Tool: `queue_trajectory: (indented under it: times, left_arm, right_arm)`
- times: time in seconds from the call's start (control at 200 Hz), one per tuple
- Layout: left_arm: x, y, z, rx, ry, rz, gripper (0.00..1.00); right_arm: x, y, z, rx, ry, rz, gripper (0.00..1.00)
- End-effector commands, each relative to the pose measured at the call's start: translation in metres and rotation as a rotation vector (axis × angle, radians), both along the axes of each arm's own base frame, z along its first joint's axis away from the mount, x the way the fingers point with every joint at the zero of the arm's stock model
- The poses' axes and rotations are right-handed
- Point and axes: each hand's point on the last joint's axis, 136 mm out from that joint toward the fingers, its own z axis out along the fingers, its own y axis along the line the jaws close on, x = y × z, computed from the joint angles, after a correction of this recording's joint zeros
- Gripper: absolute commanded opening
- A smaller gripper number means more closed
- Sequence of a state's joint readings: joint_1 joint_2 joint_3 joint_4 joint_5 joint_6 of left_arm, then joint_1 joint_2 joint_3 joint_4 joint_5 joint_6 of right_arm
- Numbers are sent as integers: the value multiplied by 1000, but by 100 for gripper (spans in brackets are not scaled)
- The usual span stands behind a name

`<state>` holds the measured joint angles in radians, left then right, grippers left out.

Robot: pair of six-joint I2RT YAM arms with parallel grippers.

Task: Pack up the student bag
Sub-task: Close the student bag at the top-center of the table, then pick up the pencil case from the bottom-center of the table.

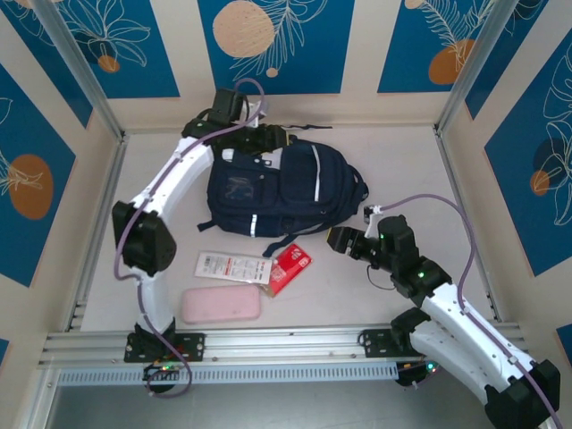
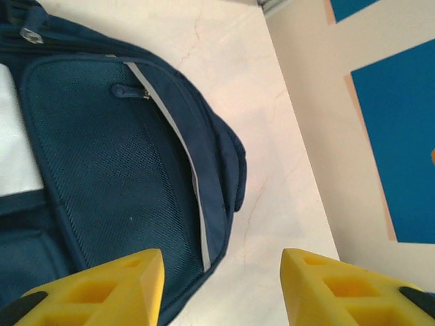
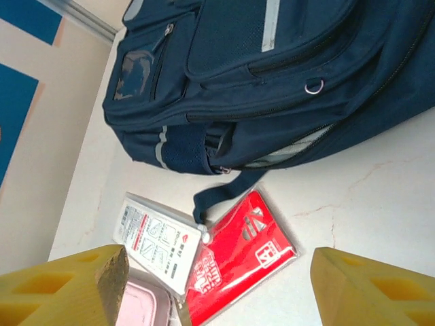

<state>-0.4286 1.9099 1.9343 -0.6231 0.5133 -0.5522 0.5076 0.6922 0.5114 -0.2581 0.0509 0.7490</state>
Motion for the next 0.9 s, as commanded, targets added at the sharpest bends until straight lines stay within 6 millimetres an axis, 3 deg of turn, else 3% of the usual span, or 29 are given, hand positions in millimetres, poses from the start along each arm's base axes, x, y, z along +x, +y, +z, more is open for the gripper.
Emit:
queue_trajectory:
  times: [0.0, 0.165, 0.305, 0.375, 0.485, 0.64, 0.785, 0.895]
  left_arm:
    - [-23, 29, 51, -21, -114, 118, 50]
    - [-71, 87, 19, 24, -50, 352, 60]
    - [-122, 133, -16, 100, -22, 468, 70]
    - [-147, 151, -30, 143, -19, 488, 73]
    - [-175, 168, -48, 165, -21, 502, 75]
    - [-188, 185, -60, 237, -72, 506, 77]
    - [-185, 187, -60, 283, -123, 479, 77]
    - [-181, 189, -65, 315, -143, 475, 77]
  right_arm:
    - [-7, 10, 13, -25, -43, 87, 73]
    - [-14, 32, 15, -38, -92, 229, 76]
    - [-21, 54, 24, -49, -258, 361, 76]
    - [-19, 59, 24, -103, -301, 399, 76]
    - [-30, 86, 27, -152, -430, 564, 76]
    - [-60, 135, 12, -292, -582, 863, 80]
    - [-89, 174, -16, -413, -722, 1130, 89]
    - [-106, 194, -30, -409, -778, 1263, 93]
